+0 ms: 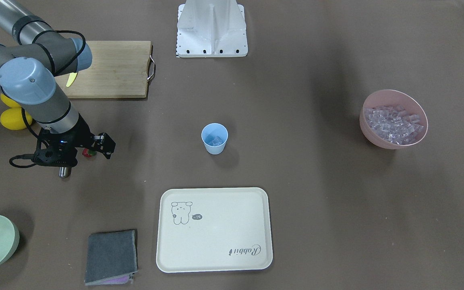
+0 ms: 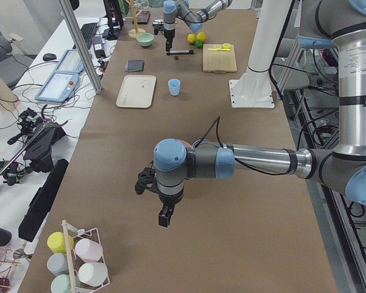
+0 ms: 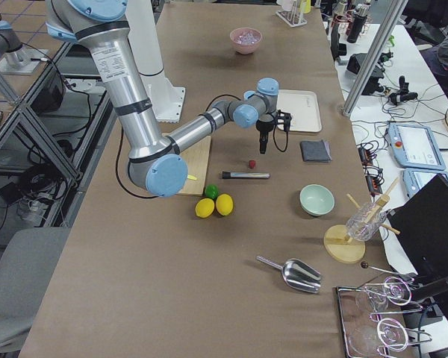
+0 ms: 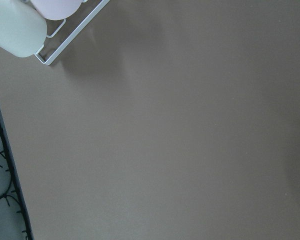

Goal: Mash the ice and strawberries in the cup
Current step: 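Lower the right gripper and grasp the red strawberry, then carry the strawberry over the blue cup and open the right gripper, then move the right gripper back toward the steel rod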

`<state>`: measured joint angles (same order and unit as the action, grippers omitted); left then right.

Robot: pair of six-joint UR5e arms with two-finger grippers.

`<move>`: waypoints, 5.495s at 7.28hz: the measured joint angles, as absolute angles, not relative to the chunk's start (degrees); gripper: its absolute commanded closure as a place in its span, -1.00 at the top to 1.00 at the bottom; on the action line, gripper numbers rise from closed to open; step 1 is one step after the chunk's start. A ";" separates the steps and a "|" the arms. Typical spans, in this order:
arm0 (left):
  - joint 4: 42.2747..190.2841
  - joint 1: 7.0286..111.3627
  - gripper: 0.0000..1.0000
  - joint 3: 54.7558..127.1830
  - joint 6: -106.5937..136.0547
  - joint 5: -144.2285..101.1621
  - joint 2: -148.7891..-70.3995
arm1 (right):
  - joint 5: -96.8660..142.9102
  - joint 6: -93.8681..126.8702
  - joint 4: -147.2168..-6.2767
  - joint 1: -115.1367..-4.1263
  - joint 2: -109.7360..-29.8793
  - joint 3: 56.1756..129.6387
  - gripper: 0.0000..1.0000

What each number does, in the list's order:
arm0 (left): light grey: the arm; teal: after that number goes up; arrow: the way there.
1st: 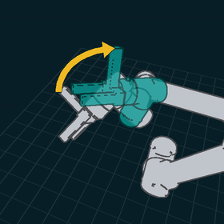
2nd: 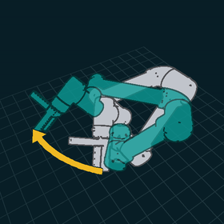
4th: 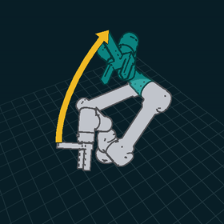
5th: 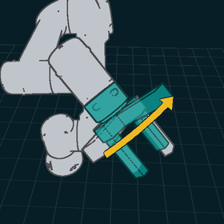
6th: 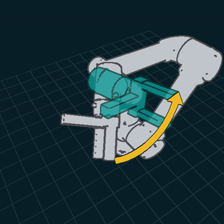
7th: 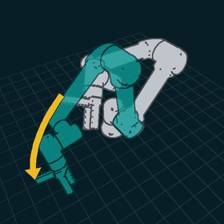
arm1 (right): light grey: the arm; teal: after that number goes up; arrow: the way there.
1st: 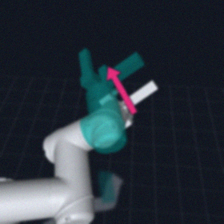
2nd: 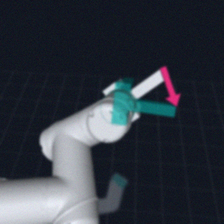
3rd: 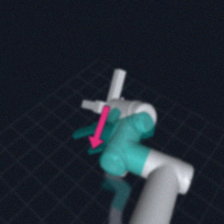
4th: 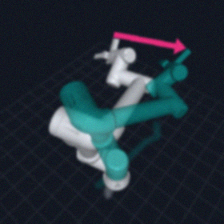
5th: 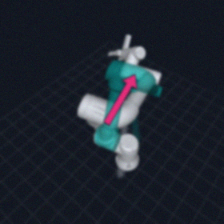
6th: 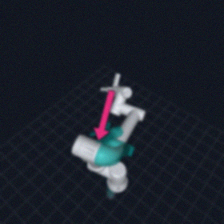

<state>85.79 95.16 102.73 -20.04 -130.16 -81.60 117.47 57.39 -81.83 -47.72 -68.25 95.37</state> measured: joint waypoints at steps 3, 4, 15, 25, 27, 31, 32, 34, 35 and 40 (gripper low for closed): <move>88.89 95.18 1.00 102.52 -20.04 -130.75 -80.56 | 116.85 56.66 -71.73 -46.67 -73.78 94.78 0.96; 89.04 95.18 1.00 102.53 -20.04 -130.77 -80.54 | 115.95 56.73 -70.65 -46.09 -74.54 94.73 0.95; 94.28 95.19 1.00 102.48 -20.04 -130.78 -77.96 | 111.52 58.09 -71.55 -41.65 -75.76 95.45 -1.00; 96.58 95.19 1.00 102.46 -19.96 -130.76 -77.94 | 106.69 69.78 -88.81 -33.09 -43.82 92.24 -1.00; 97.20 95.19 1.00 102.46 -20.01 -130.76 -77.89 | 104.69 72.30 -88.79 -30.41 -42.90 90.62 -0.28; 97.55 95.19 1.00 102.48 -20.06 -130.78 -77.47 | 104.89 76.19 -88.93 -29.03 -40.36 87.55 0.98; 97.56 95.19 1.00 102.48 -20.10 -130.78 -77.34 | 106.01 76.21 -89.01 -29.54 -40.29 87.57 0.99; 97.56 95.19 1.00 102.47 -20.12 -130.78 -77.24 | 111.27 75.99 -89.67 -32.02 -40.40 87.73 0.99; 97.56 95.19 1.00 102.36 -20.13 -130.78 -77.20 | 115.30 74.91 -91.18 -33.93 -40.90 87.96 0.99; 96.96 95.14 1.00 97.88 -20.00 -132.84 -77.74 | 119.66 47.28 -109.56 -47.45 -57.02 106.26 1.00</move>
